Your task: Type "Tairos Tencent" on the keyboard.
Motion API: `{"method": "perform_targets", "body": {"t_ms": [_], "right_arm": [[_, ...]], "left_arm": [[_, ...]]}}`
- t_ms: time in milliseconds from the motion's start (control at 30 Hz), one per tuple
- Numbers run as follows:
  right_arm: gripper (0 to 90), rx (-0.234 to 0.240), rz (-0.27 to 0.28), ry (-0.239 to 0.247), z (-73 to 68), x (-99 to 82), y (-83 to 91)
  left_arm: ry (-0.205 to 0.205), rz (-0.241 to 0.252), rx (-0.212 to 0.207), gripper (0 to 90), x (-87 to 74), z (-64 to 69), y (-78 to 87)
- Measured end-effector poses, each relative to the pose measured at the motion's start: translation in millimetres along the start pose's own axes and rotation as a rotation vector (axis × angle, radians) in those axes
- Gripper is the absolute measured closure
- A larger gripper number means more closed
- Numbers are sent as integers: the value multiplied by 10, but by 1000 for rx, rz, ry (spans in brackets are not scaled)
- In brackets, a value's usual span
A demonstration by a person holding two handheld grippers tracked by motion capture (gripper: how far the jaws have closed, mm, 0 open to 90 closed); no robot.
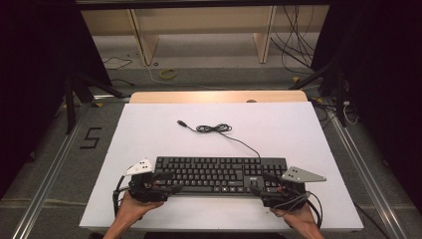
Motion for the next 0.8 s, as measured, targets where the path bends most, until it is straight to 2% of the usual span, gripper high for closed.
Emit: {"method": "perform_targets", "body": {"t_ms": [600, 800], "right_arm": [[306, 0, 3, 3, -8, 12, -5], [310, -17, -24, 2, -16, 24, -39]], "left_arm": [[0, 0, 3, 294, 0, -4, 0], [10, 6, 20, 294, 11, -36, 20]]}}
Point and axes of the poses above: each handheld gripper's, and its own axes: y roughly backward along the jaws, x roughly out of its top, z roughly to its right, the point moved 7 cm from there along -y, roughly forward along the jaws
